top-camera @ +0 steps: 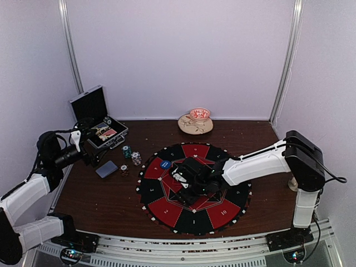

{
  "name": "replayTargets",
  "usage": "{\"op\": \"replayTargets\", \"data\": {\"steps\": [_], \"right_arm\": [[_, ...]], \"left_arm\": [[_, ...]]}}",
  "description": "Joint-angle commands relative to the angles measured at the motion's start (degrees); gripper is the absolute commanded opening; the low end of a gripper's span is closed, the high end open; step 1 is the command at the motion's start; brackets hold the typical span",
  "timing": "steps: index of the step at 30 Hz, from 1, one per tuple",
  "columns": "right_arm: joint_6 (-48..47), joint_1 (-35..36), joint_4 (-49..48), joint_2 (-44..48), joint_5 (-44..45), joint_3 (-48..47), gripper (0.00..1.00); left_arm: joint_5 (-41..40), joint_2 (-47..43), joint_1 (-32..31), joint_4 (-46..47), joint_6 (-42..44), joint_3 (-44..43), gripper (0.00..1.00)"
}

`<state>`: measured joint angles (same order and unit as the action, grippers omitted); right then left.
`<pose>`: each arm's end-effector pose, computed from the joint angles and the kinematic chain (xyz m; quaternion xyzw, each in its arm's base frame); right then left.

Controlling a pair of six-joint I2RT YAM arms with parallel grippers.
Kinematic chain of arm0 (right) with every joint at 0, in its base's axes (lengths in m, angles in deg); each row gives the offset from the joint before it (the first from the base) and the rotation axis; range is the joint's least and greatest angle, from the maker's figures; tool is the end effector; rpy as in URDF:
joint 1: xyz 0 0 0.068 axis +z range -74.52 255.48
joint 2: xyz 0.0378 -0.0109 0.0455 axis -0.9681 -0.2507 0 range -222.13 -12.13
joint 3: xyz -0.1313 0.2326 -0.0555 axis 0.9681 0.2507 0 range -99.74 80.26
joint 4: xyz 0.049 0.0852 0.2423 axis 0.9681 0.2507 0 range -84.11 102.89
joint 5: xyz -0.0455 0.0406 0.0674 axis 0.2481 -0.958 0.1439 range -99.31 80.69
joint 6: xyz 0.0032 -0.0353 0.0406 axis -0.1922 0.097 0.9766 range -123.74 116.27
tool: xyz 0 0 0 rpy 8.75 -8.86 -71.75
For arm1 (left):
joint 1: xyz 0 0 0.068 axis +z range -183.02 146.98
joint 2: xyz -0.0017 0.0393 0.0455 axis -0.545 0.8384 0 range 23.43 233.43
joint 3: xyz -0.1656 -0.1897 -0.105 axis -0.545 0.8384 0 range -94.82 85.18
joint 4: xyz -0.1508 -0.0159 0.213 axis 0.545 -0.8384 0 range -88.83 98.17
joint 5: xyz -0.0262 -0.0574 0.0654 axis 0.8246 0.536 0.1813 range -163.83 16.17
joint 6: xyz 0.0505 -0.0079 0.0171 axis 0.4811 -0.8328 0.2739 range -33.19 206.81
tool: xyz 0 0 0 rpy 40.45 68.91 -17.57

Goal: Distribute texas hold em gaming equipment
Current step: Pick up the dealer button from the poker table mat, then place the dealer button at position 5.

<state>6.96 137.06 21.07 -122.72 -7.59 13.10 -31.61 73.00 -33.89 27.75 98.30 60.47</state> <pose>0.1862 0.3417 0.1422 -0.4099 0.8710 0.1478 0.2269 0.1958 -0.0267 0.2567 0.3154 0.6592 -0.2068 0.6505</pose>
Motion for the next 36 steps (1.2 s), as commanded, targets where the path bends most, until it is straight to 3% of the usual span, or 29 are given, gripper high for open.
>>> {"op": "replayTargets", "data": {"steps": [1, 9, 16, 24, 30, 36], "right_arm": [[0.1, -0.4, 0.5, -1.4, -1.6, -1.4, 0.73], [0.3, -0.4, 1.2, -0.9, -0.2, -2.3, 0.53], [1.4, -1.3, 4.5, 0.5, 5.7, -8.3, 0.52], [1.2, -5.7, 10.1, -2.7, 9.8, -22.6, 0.51], [0.4, -9.9, 10.7, -8.4, 8.5, -31.4, 0.51], [0.2, -13.4, 8.4, -13.1, 5.1, -32.0, 0.5]], "left_arm": [[0.7, -0.9, -0.3, 2.8, 0.1, 1.1, 0.98], [0.6, -0.9, -0.3, 2.8, 0.1, 1.0, 0.98], [0.3, -0.9, -0.3, 2.8, 0.1, 1.0, 0.98], [0.4, -1.4, -0.2, 2.7, 0.1, 1.1, 0.98], [0.6, -1.5, -0.2, 2.9, 0.1, 1.2, 0.98], [0.8, -1.2, -0.2, 3.1, 0.1, 1.3, 0.98]]}}
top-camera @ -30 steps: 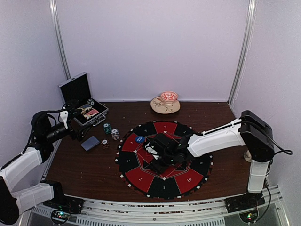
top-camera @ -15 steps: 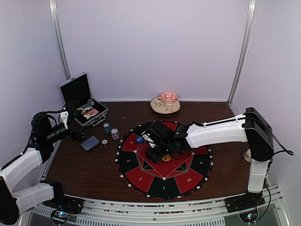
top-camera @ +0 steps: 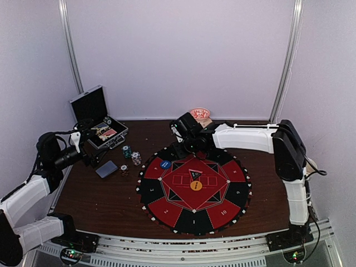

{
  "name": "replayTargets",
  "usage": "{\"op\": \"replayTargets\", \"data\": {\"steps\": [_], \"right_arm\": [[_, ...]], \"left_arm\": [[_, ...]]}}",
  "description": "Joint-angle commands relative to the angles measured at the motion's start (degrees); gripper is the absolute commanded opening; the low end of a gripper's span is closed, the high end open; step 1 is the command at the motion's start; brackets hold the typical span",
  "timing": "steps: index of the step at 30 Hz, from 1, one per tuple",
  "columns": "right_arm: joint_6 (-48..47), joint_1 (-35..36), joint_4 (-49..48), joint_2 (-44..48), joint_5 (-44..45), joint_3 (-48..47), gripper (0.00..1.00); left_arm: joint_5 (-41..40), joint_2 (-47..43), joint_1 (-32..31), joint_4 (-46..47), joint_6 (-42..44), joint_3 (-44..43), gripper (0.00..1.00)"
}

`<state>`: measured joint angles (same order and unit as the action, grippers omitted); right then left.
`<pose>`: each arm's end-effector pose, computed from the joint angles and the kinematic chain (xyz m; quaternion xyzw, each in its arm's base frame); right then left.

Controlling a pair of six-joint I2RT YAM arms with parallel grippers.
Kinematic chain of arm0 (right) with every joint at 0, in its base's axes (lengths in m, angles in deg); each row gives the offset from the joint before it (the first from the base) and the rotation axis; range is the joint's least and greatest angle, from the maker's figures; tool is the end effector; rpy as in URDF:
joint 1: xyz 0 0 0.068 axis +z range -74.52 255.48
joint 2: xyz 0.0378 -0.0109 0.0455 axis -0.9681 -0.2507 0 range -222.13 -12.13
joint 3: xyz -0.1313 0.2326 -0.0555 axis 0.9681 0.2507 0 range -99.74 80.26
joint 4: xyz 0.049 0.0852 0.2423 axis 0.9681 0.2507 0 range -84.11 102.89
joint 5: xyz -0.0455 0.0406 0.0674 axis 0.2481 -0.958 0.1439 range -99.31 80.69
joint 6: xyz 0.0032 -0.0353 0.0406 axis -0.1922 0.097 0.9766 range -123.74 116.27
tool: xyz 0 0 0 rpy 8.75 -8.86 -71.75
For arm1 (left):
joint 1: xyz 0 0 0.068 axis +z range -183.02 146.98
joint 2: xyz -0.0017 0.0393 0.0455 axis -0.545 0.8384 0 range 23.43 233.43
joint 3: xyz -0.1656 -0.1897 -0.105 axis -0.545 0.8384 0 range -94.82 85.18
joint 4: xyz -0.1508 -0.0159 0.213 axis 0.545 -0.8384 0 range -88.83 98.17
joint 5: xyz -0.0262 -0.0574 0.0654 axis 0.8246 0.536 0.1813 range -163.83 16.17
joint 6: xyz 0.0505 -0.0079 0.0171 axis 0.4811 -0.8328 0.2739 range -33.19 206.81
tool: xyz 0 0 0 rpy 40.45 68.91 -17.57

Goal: Distribute texas hold em gaming equipment
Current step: Place the dealer button at position 5.

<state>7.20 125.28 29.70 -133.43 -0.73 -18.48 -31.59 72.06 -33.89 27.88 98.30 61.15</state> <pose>0.3151 0.3646 0.2215 -0.2818 0.8823 0.1274 0.3548 0.1928 -0.0267 0.2557 0.3162 0.6569 -0.2059 0.6527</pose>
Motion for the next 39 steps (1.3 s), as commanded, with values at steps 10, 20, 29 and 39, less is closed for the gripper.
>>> {"op": "replayTargets", "data": {"steps": [10, 20, 29, 39], "right_arm": [[-1.4, -2.2, -3.5, -5.4, -6.9, 1.3, 0.49], [-2.5, -1.2, -2.8, -9.2, -7.8, 0.1, 0.49], [-2.8, -1.2, -1.1, -10.3, -7.6, -0.8, 0.55], [-5.5, -0.1, 3.5, -8.3, -4.8, -6.0, 0.93]], "left_arm": [[0.7, 0.2, -0.3, 3.3, 0.3, 0.7, 0.98], [0.7, 0.5, -0.3, 3.3, 0.3, 0.7, 0.98], [0.8, 0.8, -0.3, 3.5, 0.3, 0.8, 0.98], [0.8, 1.1, -0.3, 3.7, 0.3, 0.7, 0.98]]}}
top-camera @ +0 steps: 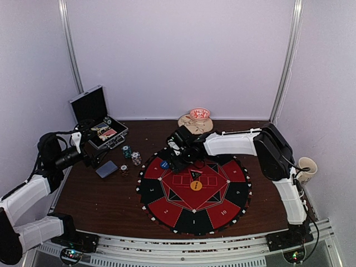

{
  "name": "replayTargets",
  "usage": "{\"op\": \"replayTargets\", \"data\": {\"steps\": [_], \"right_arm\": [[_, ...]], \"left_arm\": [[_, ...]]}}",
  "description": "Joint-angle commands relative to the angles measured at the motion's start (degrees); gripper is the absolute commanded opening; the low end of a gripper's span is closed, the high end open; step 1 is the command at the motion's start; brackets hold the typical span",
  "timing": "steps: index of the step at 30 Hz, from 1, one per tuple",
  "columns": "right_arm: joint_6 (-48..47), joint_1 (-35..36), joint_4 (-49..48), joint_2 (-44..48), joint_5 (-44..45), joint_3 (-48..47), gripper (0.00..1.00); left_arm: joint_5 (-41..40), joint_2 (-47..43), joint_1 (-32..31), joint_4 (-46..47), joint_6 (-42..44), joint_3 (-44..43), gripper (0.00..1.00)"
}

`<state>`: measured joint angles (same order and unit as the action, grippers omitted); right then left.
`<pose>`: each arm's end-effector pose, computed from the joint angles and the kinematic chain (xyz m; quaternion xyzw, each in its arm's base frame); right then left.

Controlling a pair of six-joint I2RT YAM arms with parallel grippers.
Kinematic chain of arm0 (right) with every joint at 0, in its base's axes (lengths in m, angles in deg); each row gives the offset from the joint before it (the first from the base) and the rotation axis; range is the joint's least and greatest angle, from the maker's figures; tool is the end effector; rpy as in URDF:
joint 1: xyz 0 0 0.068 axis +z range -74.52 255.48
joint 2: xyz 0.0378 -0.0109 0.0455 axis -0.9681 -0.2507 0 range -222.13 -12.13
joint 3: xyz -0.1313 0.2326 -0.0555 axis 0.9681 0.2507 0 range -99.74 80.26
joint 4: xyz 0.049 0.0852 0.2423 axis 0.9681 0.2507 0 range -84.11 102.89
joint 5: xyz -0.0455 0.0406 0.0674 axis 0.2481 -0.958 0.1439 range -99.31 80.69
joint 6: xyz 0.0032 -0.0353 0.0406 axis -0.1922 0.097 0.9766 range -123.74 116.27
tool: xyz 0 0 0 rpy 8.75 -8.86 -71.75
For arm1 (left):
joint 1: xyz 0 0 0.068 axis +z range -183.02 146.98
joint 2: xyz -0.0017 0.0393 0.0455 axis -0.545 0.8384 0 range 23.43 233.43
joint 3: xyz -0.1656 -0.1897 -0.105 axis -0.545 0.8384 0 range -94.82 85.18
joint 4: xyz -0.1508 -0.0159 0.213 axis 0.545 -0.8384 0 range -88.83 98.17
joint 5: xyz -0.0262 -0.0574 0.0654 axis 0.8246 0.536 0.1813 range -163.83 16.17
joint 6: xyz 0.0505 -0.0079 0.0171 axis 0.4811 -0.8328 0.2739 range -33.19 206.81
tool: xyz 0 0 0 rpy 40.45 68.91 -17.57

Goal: Distribute texas hold em gaming equipment
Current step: Place the dealer button at position 5, then pick up the small blind button from the poker table mat.

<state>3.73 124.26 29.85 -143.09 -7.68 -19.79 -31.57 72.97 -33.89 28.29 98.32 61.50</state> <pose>0.3284 0.3733 0.1489 -0.3323 0.8935 0.1303 0.2725 0.1947 -0.0267 0.2515 0.3149 0.6617 -0.2082 0.6478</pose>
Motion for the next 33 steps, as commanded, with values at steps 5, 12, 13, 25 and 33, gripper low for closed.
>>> {"op": "replayTargets", "data": {"steps": [5, 12, 13, 25, 33], "right_arm": [[-3.5, 2.0, 7.3, -1.2, 2.6, -12.0, 0.96], [-5.1, 2.1, 12.1, -7.5, -1.7, -22.1, 0.97], [-5.4, 2.1, 12.4, -8.0, -2.3, -22.7, 0.97], [-7.8, 2.0, 12.7, -11.9, -4.8, -24.1, 0.95], [-7.7, 1.7, 12.7, -13.4, -6.3, -24.8, 0.86]], "left_arm": [[0.7, -0.3, -0.3, 3.1, 0.2, 0.4, 0.98], [0.9, -0.6, -0.3, 3.1, 0.2, 0.5, 0.98], [0.9, -0.5, -0.2, 3.1, 0.2, 0.5, 0.98], [1.0, -0.4, -0.3, 3.2, 0.2, 0.6, 0.98], [1.0, -0.3, -0.2, 3.3, 0.3, 0.6, 0.98]]}}
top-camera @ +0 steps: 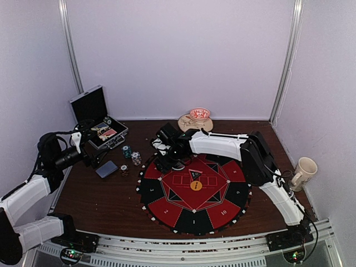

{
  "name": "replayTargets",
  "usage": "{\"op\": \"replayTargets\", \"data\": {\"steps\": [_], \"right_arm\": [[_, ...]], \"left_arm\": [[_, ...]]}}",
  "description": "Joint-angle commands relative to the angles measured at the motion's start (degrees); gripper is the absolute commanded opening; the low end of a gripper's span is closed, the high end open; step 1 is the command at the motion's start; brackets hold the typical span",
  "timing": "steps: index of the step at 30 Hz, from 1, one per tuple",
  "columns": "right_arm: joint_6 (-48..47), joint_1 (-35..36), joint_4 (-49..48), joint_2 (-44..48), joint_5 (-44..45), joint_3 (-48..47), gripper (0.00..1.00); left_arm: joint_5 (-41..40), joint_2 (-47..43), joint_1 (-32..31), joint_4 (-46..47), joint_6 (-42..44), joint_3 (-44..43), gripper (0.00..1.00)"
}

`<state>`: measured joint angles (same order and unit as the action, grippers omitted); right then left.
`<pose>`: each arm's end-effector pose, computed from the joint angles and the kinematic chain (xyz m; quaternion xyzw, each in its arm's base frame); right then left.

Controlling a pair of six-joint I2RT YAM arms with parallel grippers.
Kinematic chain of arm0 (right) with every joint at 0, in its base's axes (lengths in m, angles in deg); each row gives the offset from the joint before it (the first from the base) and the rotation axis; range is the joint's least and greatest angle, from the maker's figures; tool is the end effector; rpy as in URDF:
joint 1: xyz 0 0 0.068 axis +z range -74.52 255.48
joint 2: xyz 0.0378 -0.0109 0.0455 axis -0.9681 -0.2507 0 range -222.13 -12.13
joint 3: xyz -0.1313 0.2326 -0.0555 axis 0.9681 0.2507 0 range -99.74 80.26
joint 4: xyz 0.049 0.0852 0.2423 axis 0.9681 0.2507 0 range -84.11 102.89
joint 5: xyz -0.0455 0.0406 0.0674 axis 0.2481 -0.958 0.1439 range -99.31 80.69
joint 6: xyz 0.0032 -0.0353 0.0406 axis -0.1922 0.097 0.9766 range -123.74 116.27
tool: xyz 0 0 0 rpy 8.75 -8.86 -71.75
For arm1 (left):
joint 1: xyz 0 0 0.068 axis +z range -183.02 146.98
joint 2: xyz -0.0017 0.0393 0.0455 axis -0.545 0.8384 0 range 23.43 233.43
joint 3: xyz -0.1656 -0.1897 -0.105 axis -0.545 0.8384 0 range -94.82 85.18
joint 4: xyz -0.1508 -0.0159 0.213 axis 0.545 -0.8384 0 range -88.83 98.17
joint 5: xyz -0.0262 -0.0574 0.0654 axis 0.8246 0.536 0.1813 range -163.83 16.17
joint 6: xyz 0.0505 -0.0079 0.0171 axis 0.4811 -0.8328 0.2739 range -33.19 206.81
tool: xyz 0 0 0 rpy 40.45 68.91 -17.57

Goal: Distribute texas hold em gaming equipment
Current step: Pick up the small blind button from the poker table mat.

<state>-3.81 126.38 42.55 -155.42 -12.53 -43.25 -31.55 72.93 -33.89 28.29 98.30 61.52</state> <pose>0.3410 0.4227 0.1536 -0.4191 0.8604 0.1481 0.2491 0.1946 -0.0268 0.2515 0.3150 0.6616 -0.2084 0.6479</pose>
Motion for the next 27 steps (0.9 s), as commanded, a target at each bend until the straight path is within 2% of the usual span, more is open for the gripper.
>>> {"op": "replayTargets", "data": {"steps": [1, 6, 17, 27], "right_arm": [[0.0, -0.5, 0.1, -1.2, -2.1, -1.4, 0.85], [-0.1, -1.0, 0.4, -1.8, -5.5, -1.8, 0.83], [-0.6, -1.1, 2.6, -4.5, -5.5, -4.8, 0.82], [-1.3, -0.4, 3.6, -4.7, -3.0, -4.2, 0.63]], "left_arm": [[1.0, -0.3, -0.2, 3.3, 0.3, 0.6, 0.98], [1.0, -0.4, -0.2, 3.3, 0.3, 0.6, 0.98], [0.9, -0.5, -0.3, 3.4, 0.3, 0.6, 0.98], [0.9, -0.4, -0.2, 3.5, 0.3, 0.7, 0.98]]}}
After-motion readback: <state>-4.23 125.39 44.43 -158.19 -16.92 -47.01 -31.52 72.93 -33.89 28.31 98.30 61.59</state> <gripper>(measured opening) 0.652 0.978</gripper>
